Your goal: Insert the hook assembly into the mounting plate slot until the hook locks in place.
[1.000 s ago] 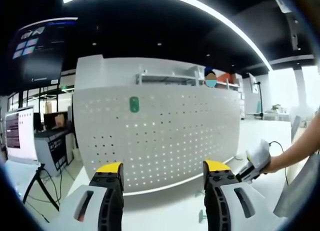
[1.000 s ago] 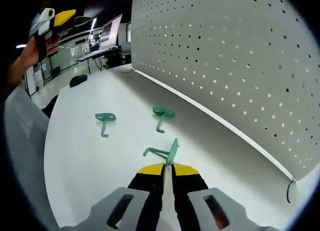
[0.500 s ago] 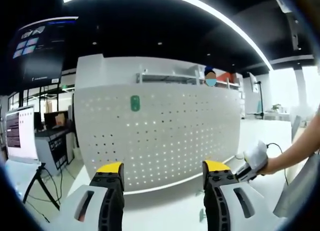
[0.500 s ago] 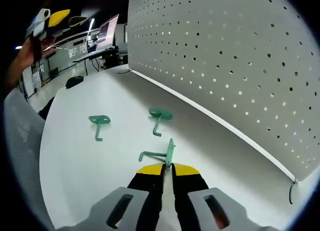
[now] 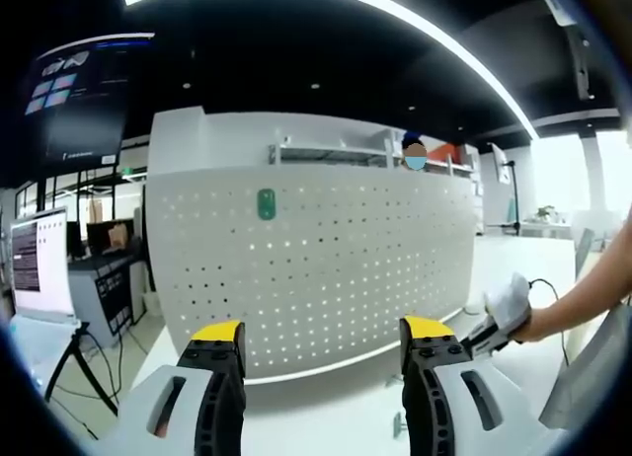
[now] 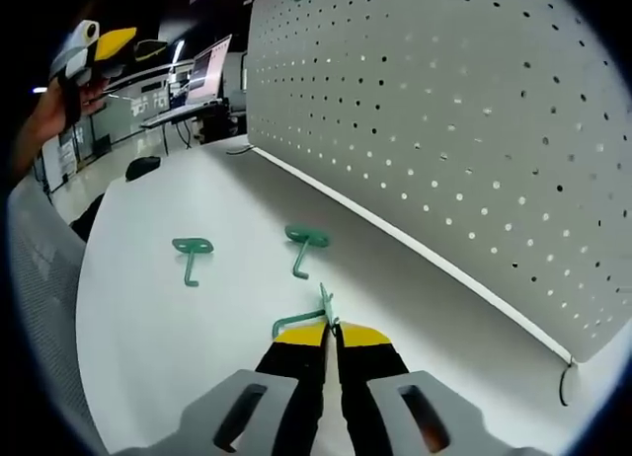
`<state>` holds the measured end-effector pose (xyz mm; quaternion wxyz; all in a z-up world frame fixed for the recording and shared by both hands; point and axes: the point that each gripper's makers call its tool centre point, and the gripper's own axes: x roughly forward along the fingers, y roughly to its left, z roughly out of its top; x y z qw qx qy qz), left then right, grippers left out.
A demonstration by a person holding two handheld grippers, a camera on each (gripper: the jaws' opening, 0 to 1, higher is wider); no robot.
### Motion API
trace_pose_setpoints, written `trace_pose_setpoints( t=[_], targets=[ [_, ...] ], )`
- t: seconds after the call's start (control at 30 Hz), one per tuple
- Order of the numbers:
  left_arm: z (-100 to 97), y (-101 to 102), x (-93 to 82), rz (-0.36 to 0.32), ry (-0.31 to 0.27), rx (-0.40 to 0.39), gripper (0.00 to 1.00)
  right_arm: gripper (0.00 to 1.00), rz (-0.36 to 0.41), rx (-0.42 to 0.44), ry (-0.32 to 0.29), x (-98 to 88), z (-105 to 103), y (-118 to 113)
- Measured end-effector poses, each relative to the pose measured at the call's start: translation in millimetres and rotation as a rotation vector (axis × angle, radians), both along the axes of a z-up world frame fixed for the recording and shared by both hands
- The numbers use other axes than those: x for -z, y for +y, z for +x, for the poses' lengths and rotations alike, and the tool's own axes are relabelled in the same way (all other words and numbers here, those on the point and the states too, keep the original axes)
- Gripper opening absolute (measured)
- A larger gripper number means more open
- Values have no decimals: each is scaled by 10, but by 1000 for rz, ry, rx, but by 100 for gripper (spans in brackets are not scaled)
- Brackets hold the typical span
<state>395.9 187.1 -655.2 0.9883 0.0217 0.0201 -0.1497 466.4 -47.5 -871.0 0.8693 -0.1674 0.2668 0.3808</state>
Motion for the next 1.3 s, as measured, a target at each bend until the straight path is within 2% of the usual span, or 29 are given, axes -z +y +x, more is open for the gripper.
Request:
trace_pose_setpoints(
  t=[0.73,1.13,1.3],
  targets=[
    [-10,-90,-14,3,-1,34,64,1,-9,20,-36,-204,46,-45],
    [-38,-126,1,-1,-1,50,64,0,23,49,-6,-377,20,-34],
    [-50,-161,16,-2,0,66,64,0,56,61,9,-517,-12,15]
  ],
)
